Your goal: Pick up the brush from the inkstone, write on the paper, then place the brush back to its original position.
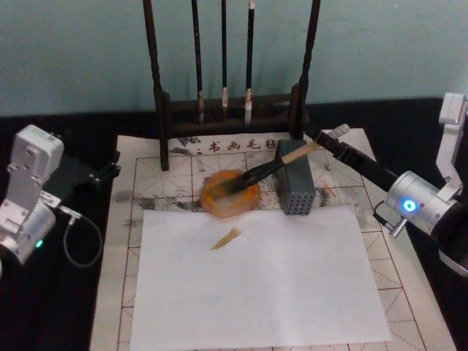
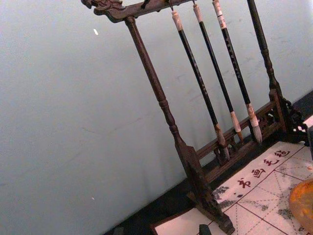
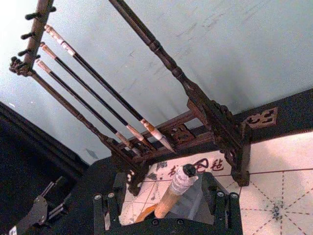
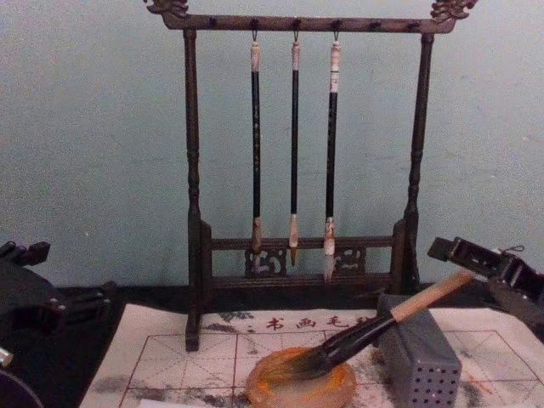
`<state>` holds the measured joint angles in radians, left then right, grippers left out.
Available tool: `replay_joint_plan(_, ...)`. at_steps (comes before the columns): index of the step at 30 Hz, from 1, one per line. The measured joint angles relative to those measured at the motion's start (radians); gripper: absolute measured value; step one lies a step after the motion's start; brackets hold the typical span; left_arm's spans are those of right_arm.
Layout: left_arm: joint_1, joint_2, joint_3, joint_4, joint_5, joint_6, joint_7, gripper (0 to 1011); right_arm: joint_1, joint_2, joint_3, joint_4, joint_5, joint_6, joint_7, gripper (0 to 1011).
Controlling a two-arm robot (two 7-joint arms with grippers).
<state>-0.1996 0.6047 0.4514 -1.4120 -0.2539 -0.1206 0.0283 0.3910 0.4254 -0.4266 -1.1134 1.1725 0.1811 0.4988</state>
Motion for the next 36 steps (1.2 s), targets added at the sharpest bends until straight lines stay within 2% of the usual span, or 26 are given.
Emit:
replay_joint_plan(8, 0.000, 0.000, 0.000, 0.000, 0.000, 0.000, 0.000, 1001, -0.028, 0.035, -0.005, -0.045, -0.043, -0.041, -0.007, 1000)
replay_joint_plan(10, 0.000, 0.000, 0.000, 0.000, 0.000, 0.000, 0.000, 1001, -0.050, 0.059, -0.008, -0.076, -0.082, -0.070, -0.016, 1000)
replay_joint_plan(16, 0.000, 0.000, 0.000, 0.000, 0.000, 0.000, 0.000, 1001, -0.092, 0.104, -0.007, -0.132, -0.145, -0.108, -0.020, 1000)
replay_joint_plan(18, 0.000, 0.000, 0.000, 0.000, 0.000, 0.000, 0.000, 1001, -0.110, 0.123, -0.006, -0.153, -0.176, -0.133, -0.018, 1000)
replay_joint_plan(19, 0.000, 0.000, 0.000, 0.000, 0.000, 0.000, 0.000, 1001, -0.122, 0.136, -0.008, -0.165, -0.208, -0.158, -0.016, 1000)
replay_joint_plan(20, 0.000, 0.000, 0.000, 0.000, 0.000, 0.000, 0.000, 1001, -0.122, 0.136, -0.008, -0.165, -0.208, -0.158, -0.016, 1000)
replay_joint_plan(22, 0.000, 0.000, 0.000, 0.000, 0.000, 0.000, 0.000, 1001, -0.135, 0.153, -0.016, -0.177, -0.261, -0.198, -0.015, 1000)
replay_joint_plan(23, 0.000, 0.000, 0.000, 0.000, 0.000, 0.000, 0.000, 1001, -0.140, 0.163, -0.024, -0.179, -0.304, -0.227, -0.016, 1000)
replay_joint_plan(25, 0.000, 0.000, 0.000, 0.000, 0.000, 0.000, 0.000, 1001, -0.144, 0.172, -0.032, -0.180, -0.346, -0.253, -0.021, 1000)
replay_joint_plan(26, 0.000, 0.000, 0.000, 0.000, 0.000, 0.000, 0.000, 1001, -0.146, 0.178, -0.040, -0.178, -0.388, -0.278, -0.030, 1000)
replay_joint_plan(29, 0.000, 0.000, 0.000, 0.000, 0.000, 0.000, 0.000, 1001, -0.148, 0.184, -0.050, -0.169, -0.452, -0.312, -0.050, 1000)
replay_joint_plan(32, 0.000, 0.000, 0.000, 0.000, 0.000, 0.000, 0.000, 1001, -0.151, 0.183, -0.052, -0.160, -0.488, -0.331, -0.068, 1000)
replay_joint_plan(36, 0.000, 0.000, 0.000, 0.000, 0.000, 0.000, 0.000, 1001, -0.153, 0.176, -0.047, -0.153, -0.510, -0.343, -0.081, 1000)
